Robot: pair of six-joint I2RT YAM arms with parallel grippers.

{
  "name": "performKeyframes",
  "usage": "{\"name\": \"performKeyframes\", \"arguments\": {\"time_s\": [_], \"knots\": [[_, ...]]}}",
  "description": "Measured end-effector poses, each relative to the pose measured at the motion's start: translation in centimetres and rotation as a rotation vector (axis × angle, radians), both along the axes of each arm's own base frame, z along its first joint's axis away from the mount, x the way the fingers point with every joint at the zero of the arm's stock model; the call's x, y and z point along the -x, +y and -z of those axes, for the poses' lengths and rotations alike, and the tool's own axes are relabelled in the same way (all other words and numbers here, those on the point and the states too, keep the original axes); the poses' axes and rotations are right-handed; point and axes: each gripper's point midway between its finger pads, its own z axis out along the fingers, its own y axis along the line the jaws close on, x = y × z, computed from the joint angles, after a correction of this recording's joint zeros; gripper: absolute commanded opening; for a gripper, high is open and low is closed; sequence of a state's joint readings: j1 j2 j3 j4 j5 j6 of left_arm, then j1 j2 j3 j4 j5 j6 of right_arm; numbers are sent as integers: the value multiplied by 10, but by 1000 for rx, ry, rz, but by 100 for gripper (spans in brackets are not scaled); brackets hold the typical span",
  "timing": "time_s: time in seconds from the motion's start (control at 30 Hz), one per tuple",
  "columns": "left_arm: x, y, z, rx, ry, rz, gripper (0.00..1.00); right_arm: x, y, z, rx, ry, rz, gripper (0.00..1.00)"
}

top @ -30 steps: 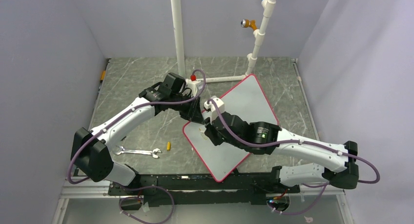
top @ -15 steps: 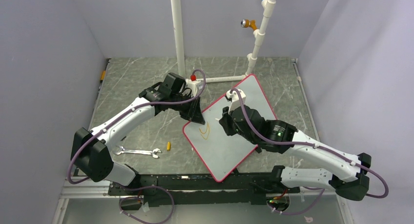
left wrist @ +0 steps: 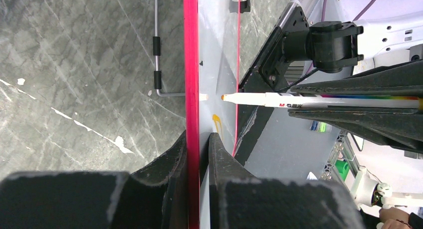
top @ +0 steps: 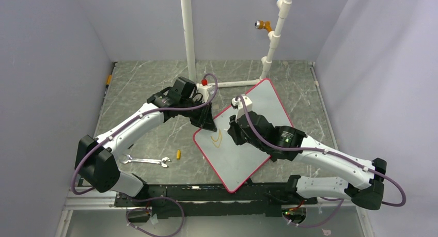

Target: Write a sentence on the whiteboard

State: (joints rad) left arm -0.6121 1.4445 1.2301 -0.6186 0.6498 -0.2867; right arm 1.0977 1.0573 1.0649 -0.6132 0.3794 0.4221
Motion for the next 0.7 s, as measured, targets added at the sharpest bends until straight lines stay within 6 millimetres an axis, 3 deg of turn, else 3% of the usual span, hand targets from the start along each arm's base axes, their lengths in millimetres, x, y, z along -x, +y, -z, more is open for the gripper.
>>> {"name": "performKeyframes", "arguments": {"time_s": [0.33,0.7], "knots": [[0,1,1,-5,2,-3,0,-3,3,8,13,3,-8,0],[1,2,3,-16,6,-7,0,8,4,19,0,37,-53,0]]}}
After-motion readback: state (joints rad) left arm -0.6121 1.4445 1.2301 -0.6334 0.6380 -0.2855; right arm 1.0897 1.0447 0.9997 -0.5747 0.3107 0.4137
